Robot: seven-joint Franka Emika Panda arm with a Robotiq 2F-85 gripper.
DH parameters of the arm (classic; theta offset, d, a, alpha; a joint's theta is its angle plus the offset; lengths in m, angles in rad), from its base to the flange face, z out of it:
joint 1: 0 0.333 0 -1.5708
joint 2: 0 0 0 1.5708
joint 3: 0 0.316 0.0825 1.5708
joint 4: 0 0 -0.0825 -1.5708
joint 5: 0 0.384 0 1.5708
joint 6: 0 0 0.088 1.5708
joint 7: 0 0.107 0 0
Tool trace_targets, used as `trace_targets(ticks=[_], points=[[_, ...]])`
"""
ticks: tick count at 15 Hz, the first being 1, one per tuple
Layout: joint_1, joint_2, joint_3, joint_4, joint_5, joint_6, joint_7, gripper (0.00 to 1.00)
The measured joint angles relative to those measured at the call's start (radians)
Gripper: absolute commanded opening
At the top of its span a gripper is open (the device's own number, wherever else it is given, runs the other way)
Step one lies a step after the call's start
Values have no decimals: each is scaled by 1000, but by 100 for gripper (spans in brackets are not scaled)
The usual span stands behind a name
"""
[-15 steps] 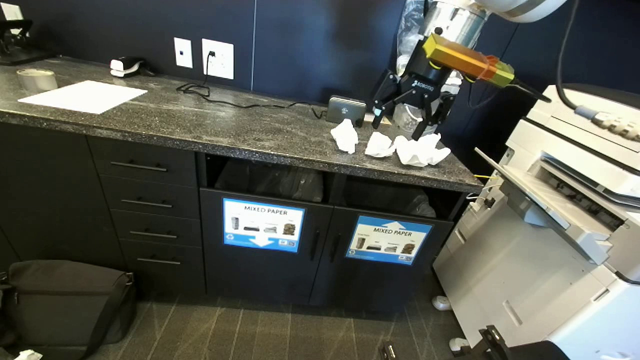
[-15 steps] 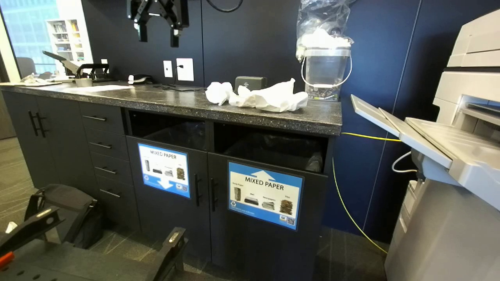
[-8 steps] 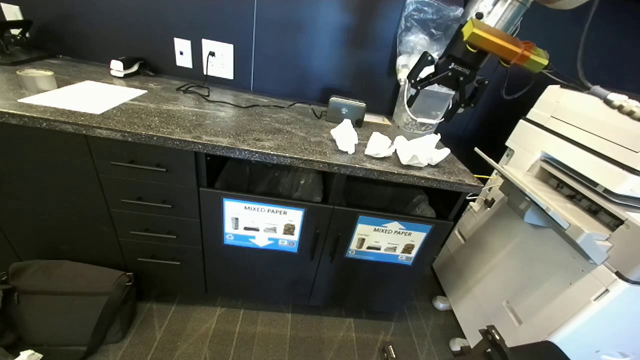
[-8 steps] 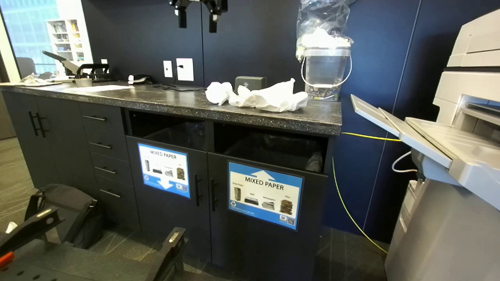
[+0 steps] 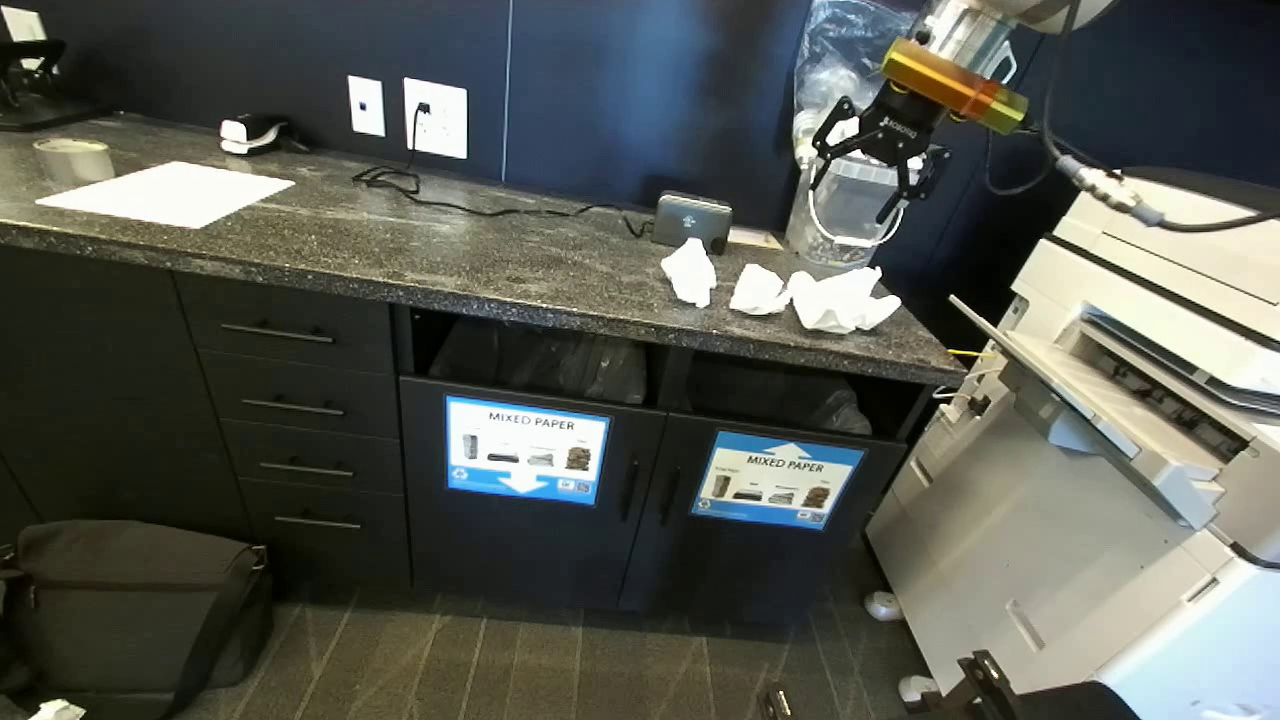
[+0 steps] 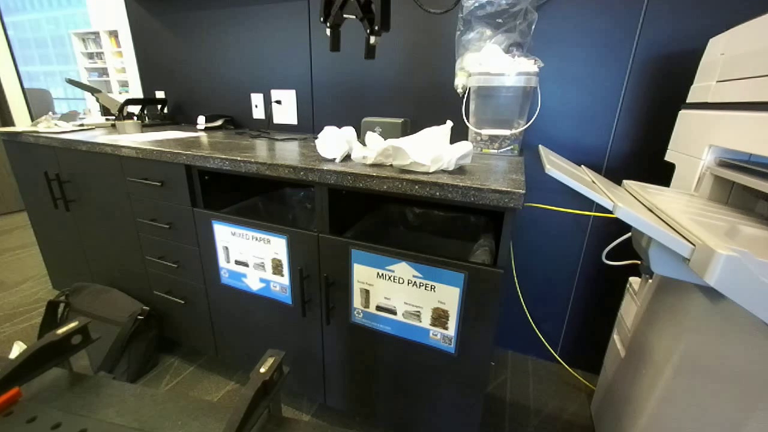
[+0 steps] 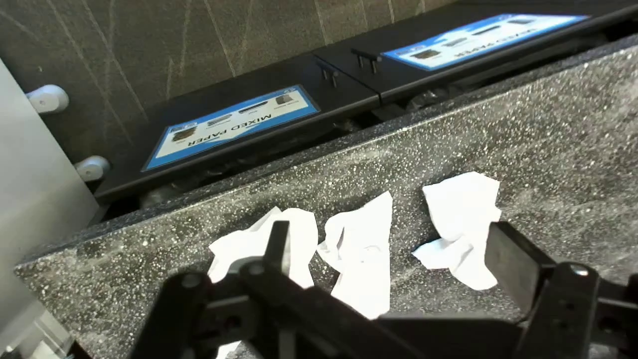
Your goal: Pick up two paper trash from the base top and put them in the mixed paper bin on the left
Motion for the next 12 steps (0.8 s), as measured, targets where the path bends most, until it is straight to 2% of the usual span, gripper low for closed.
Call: trace_targets(ticks=[6, 12], points=[[-40, 296, -44, 269, 97, -80, 183, 100], [-97, 424, -91, 362, 163, -85, 378, 100]])
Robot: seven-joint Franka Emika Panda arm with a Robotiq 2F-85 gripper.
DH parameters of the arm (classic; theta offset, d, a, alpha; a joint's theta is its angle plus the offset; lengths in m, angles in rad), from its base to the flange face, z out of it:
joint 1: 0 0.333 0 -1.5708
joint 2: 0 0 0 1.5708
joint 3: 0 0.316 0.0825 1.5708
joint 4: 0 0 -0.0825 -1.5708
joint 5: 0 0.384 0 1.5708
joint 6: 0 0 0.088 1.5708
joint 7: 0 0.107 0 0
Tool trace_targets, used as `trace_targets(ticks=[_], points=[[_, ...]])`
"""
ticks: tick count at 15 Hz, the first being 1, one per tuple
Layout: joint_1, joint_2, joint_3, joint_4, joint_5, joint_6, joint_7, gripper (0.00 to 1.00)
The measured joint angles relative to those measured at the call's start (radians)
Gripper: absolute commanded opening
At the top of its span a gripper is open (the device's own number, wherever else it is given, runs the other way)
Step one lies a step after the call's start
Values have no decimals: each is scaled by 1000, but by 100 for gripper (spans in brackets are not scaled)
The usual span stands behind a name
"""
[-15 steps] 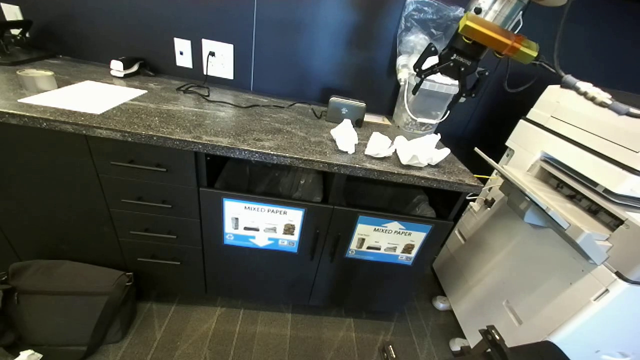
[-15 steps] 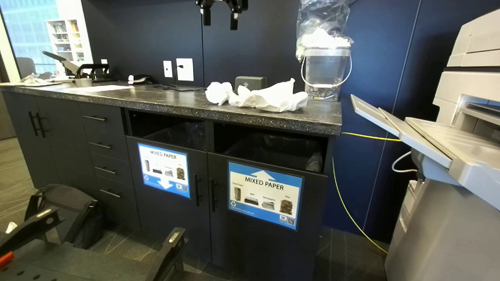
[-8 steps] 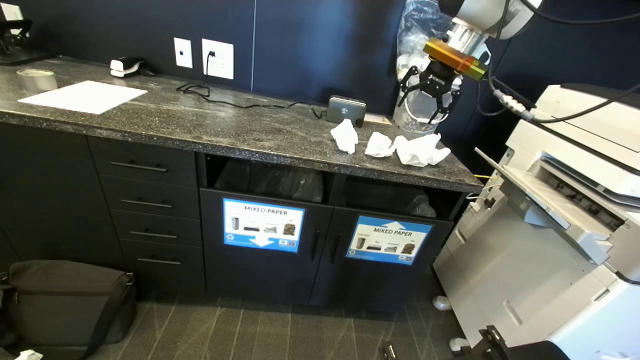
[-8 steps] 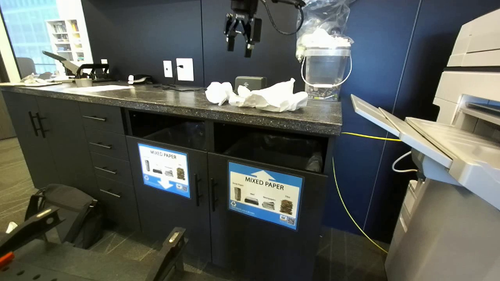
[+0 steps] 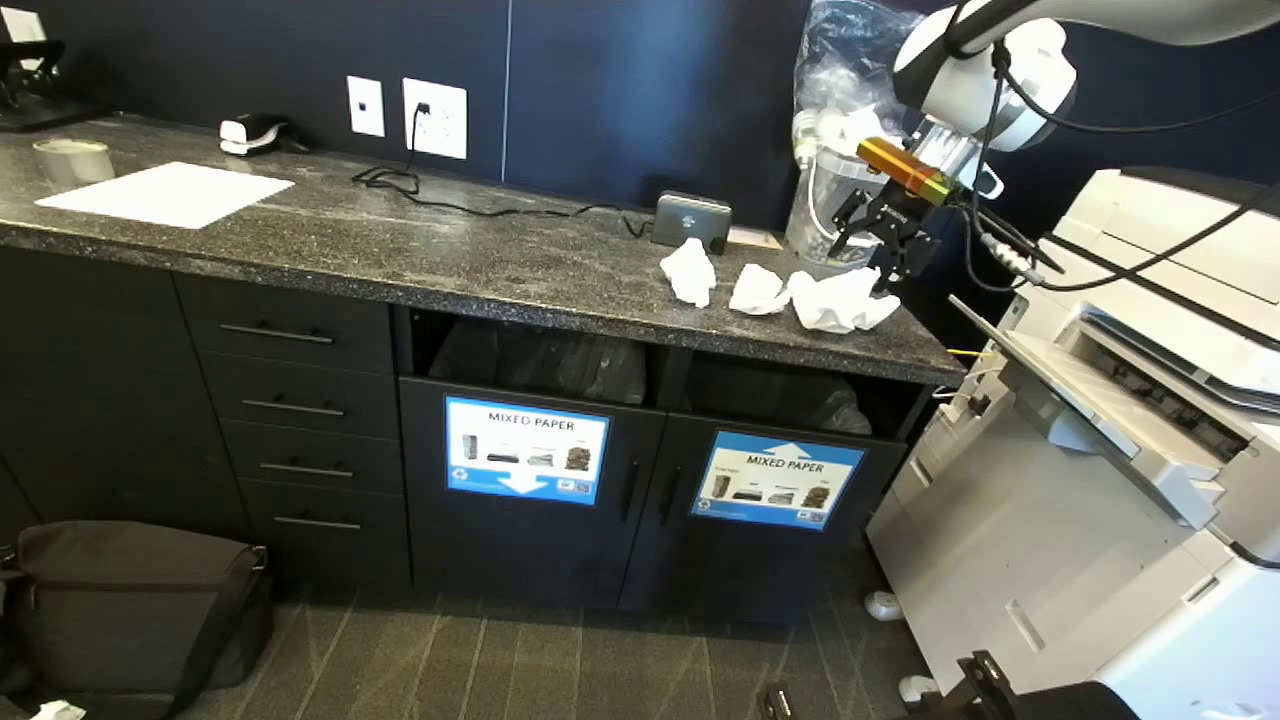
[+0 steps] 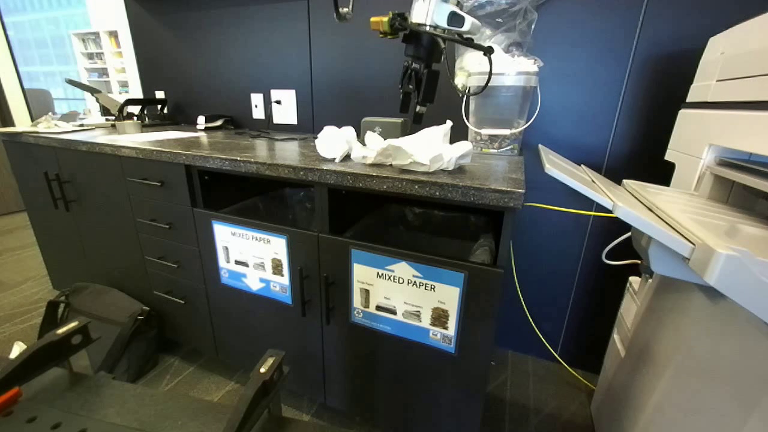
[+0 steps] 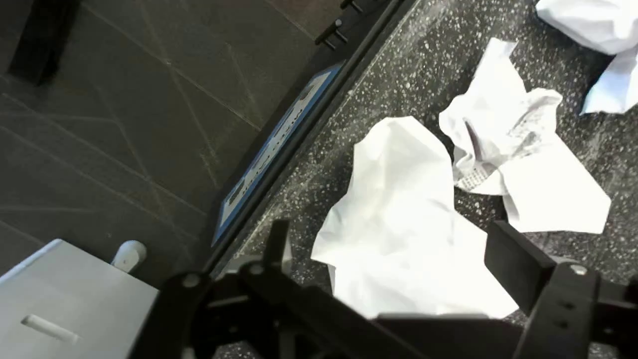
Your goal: Pick up two paper trash from the base top and put them in the mixed paper bin on the left
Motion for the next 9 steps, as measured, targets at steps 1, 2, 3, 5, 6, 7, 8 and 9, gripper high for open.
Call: trace_targets(ticks=[1, 2, 3, 5, 6, 7, 8, 9], points=[[-4, 15, 0, 11, 8, 1, 30, 100], [-5, 30, 0, 24, 11, 2, 61, 100], [-4, 46, 0, 38, 15, 5, 92, 100], [-1, 75, 3, 70, 19, 14, 147, 100], [0, 88, 3, 84, 19, 21, 171, 100], [2, 100, 2, 98, 17, 33, 196, 100], [5, 112, 0, 107, 9, 50, 219, 100], [8, 123, -3, 115, -2, 62, 242, 100]])
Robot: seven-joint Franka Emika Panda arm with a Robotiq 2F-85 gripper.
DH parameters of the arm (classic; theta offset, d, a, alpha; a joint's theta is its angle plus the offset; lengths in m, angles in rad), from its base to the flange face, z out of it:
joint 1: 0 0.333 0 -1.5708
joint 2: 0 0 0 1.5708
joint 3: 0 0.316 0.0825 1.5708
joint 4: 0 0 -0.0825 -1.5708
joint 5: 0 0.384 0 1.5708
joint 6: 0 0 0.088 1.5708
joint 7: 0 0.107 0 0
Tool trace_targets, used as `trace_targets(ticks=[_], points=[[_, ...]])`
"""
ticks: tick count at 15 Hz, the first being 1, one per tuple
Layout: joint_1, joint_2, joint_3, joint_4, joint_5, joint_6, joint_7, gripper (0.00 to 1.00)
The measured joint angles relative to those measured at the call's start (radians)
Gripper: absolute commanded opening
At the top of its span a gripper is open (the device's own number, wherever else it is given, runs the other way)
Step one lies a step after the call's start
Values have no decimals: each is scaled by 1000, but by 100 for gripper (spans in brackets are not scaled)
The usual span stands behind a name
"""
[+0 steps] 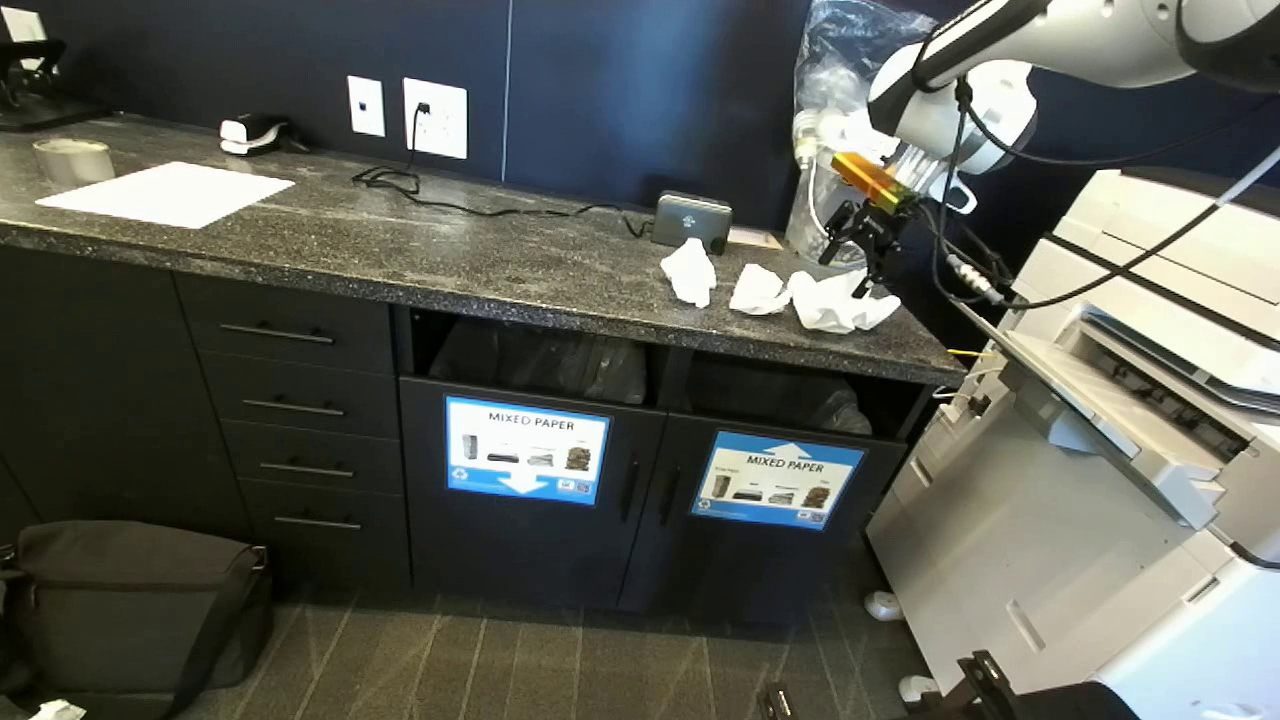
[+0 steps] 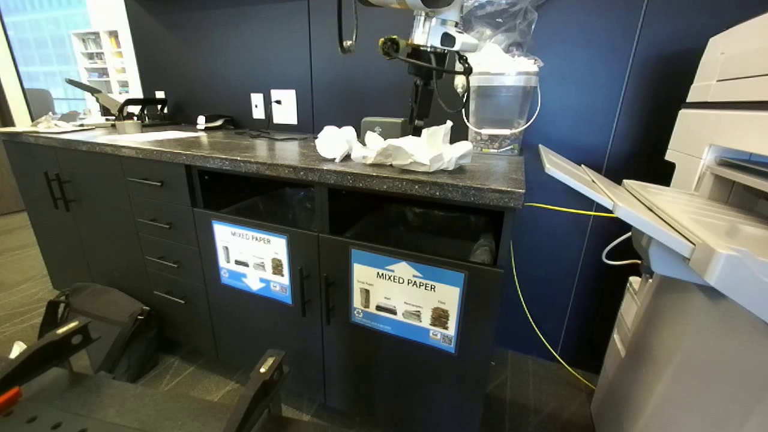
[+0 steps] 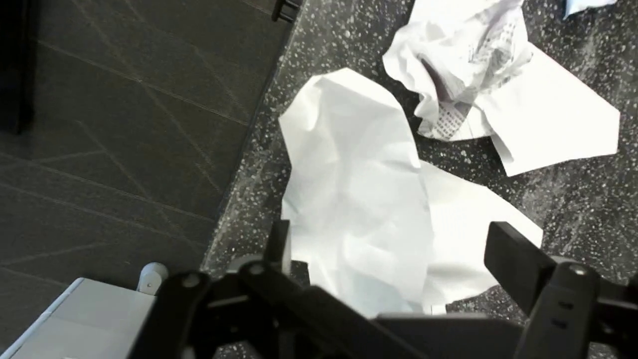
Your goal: Pick up two paper trash from the base top and put them in the mixed paper bin on the left
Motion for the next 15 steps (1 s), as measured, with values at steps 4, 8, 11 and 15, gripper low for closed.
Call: trace_targets(ticks=[4, 8, 11, 15], points=[[7, 43, -11, 30, -56, 11, 72, 100], [11, 80, -15, 53, -100, 11, 111, 100], [13, 105, -15, 66, -113, 13, 122, 100], [15, 133, -15, 78, -115, 29, 124, 100]])
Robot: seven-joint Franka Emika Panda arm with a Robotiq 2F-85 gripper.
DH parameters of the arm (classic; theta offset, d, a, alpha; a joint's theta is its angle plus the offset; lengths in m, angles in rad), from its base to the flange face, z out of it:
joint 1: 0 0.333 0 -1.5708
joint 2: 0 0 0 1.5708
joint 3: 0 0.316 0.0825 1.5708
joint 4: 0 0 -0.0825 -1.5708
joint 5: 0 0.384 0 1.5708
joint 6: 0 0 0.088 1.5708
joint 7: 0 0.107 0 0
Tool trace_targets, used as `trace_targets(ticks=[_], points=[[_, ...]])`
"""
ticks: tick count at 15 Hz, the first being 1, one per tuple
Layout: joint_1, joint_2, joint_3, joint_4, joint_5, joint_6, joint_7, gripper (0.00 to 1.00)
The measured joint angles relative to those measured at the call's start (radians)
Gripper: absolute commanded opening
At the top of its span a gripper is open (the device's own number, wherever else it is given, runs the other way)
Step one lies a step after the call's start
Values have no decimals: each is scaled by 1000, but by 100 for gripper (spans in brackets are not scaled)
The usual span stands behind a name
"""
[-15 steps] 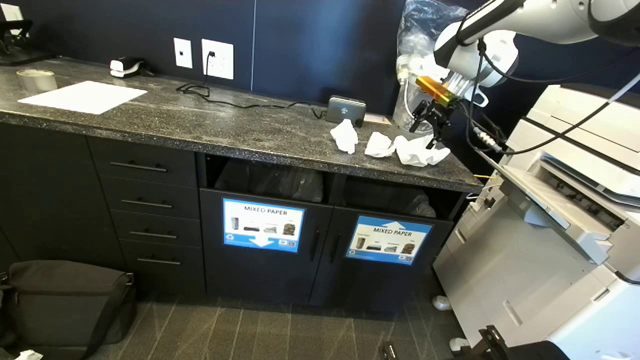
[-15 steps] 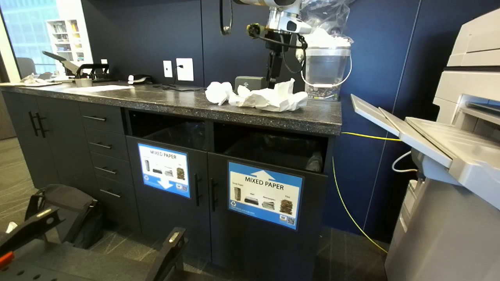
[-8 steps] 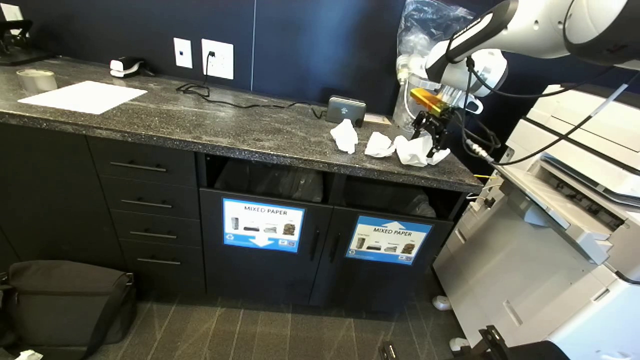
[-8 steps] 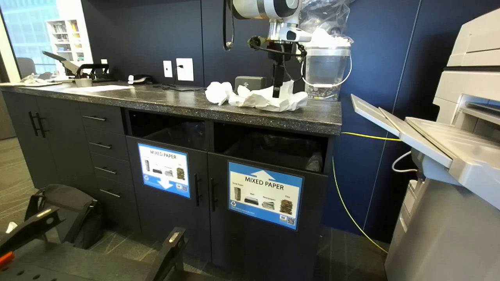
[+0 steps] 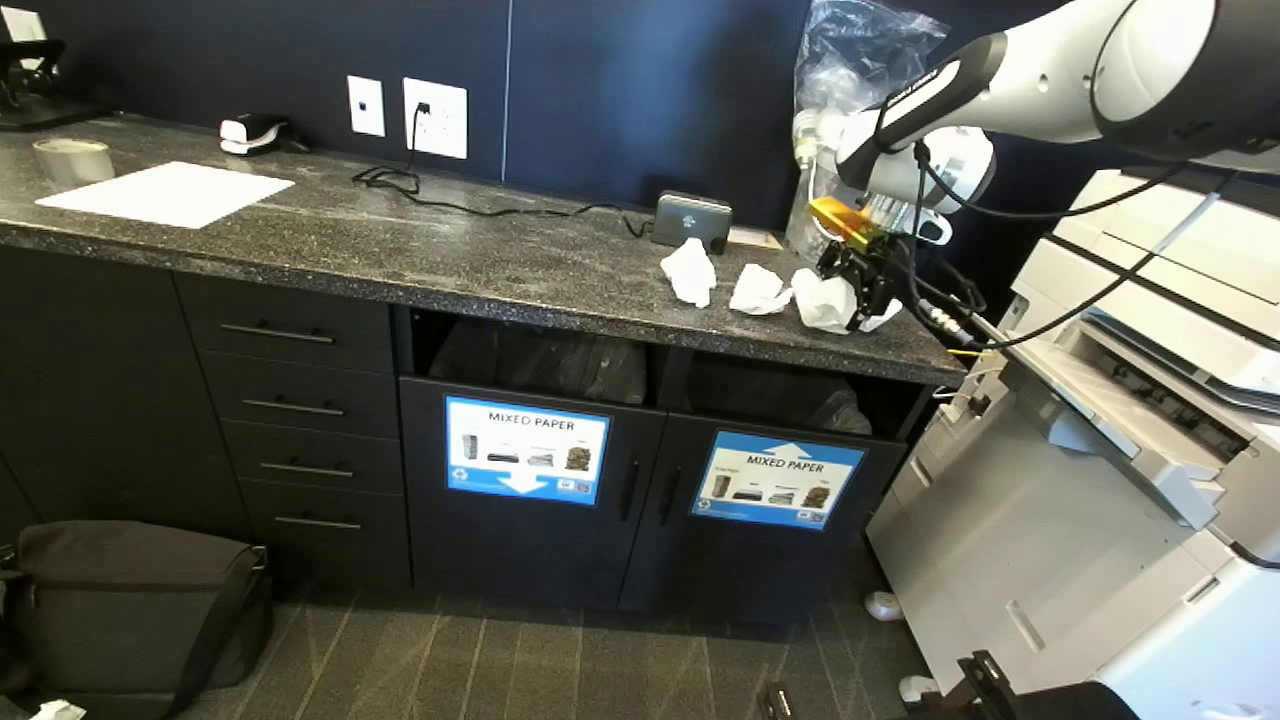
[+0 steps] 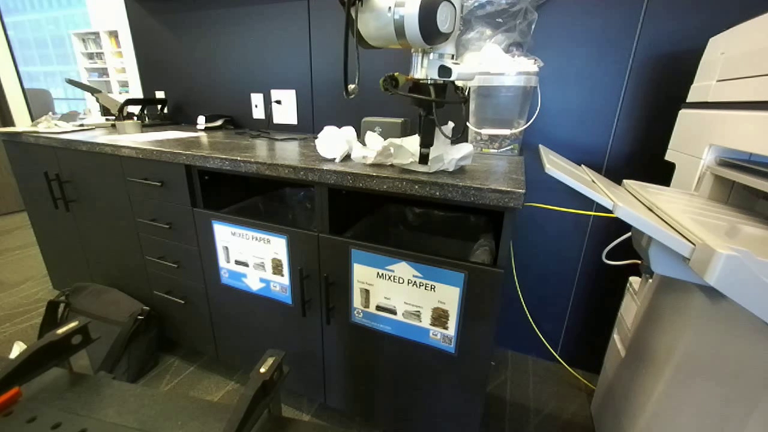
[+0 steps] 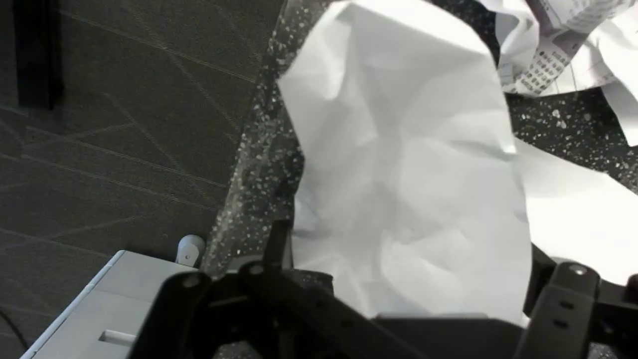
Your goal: Pick up two paper trash from the base top and put them in the mixed paper bin on the left
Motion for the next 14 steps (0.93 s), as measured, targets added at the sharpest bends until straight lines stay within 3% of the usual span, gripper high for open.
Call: trace_targets(ticks=[8, 9, 11, 14], points=[[0, 26, -14, 13, -2, 29, 0, 97], [0, 26, -17, 13, -4, 29, 0, 75], [0, 27, -23, 13, -16, 29, 0, 71], [0, 28, -27, 13, -33, 29, 0, 46]])
